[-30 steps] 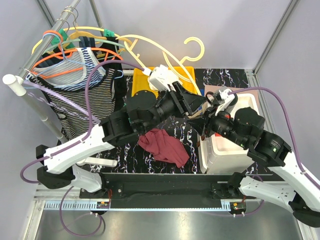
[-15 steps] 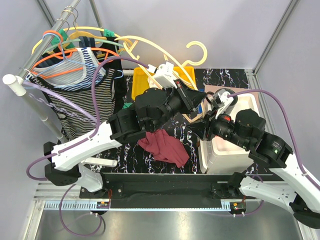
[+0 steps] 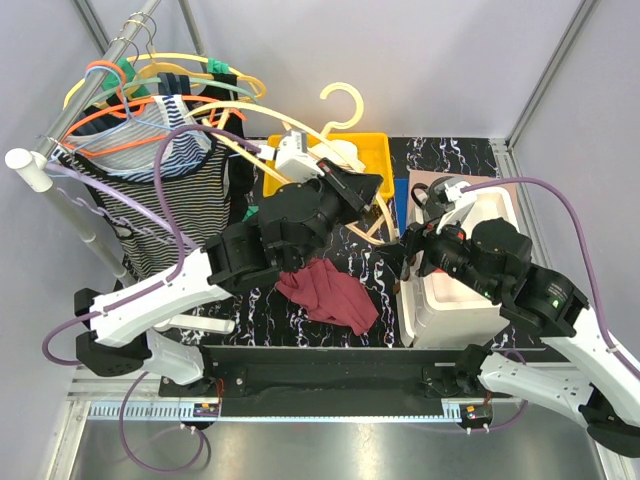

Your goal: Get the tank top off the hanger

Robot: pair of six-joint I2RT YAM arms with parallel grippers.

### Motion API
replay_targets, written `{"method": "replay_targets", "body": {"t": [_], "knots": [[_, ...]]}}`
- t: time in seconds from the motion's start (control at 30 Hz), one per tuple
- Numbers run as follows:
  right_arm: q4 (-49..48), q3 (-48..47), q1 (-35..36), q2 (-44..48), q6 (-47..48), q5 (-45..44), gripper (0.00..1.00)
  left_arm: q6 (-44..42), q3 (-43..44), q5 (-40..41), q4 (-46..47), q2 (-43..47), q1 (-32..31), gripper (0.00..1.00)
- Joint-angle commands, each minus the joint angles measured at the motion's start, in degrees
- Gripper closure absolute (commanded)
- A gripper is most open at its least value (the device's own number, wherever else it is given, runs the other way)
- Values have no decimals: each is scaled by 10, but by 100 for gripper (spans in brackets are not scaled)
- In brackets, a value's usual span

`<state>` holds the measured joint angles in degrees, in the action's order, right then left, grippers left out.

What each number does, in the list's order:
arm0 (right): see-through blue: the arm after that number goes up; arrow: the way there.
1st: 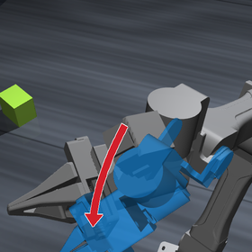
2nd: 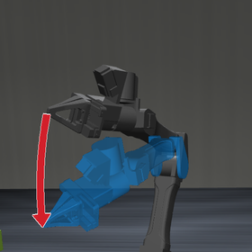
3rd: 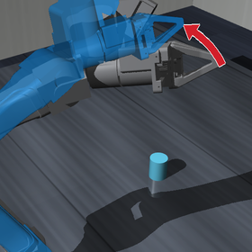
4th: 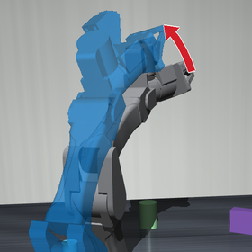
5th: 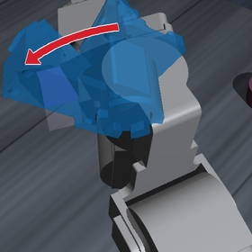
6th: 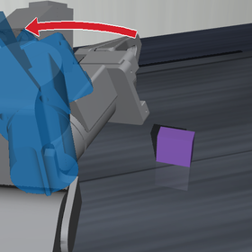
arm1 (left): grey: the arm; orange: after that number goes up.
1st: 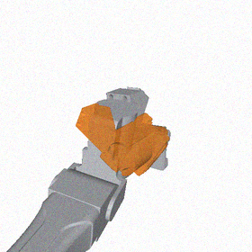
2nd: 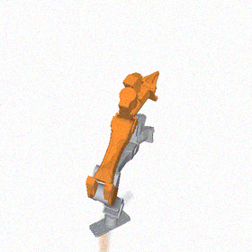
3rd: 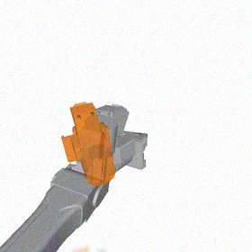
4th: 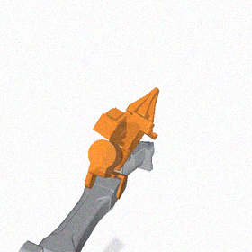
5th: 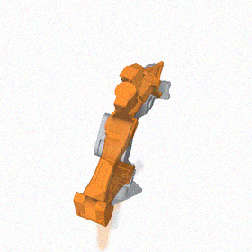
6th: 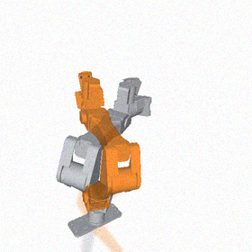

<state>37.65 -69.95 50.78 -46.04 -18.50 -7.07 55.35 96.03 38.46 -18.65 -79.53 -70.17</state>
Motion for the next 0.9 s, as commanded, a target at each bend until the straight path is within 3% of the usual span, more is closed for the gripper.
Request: {"method": "replay_targets", "body": {"t": [0.0, 0.2, 0.53, 0.87], "knots": [[10, -25, -2, 10, -2, -62, 16, 37, -23, 115, 41, 40, 0, 100], [24, -34, -2, 12, -9, -52, 15, 22, -83, 187, 82, 100, 27, 100], [28, -26, -1, 24, -22, -69, 14, 49, -119, 138, 79, 176, 182, 100], [26, -38, -2, 16, -12, -87, 14, 93, -119, 5, 70, 192, 318, 100]]}}
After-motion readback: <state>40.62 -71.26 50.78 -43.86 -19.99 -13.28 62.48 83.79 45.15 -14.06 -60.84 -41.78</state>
